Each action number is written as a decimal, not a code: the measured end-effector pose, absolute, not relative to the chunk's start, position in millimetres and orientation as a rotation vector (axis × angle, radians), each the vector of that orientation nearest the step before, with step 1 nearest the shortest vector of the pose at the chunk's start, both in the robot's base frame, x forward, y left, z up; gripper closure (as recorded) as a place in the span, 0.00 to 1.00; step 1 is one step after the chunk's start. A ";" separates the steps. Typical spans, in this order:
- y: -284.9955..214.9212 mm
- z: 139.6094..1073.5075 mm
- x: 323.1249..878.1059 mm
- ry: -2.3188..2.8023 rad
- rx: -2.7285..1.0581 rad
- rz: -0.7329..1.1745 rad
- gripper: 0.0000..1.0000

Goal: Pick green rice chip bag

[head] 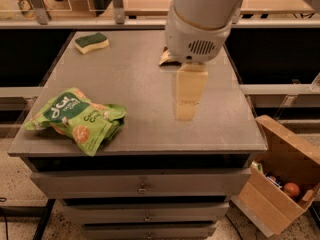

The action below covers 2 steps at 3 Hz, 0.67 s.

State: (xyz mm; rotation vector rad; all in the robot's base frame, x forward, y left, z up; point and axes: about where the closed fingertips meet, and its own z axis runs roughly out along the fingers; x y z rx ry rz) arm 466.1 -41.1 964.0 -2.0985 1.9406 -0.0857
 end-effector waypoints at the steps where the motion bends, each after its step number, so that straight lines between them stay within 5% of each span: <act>1: 17.5 954.4 456.6 1.829 -2.235 -0.084 0.00; 2: 60.8 945.0 443.0 1.765 -2.323 -0.071 0.00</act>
Offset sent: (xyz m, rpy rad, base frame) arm -0.0401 0.1514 -0.0378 -0.1011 0.0881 0.2728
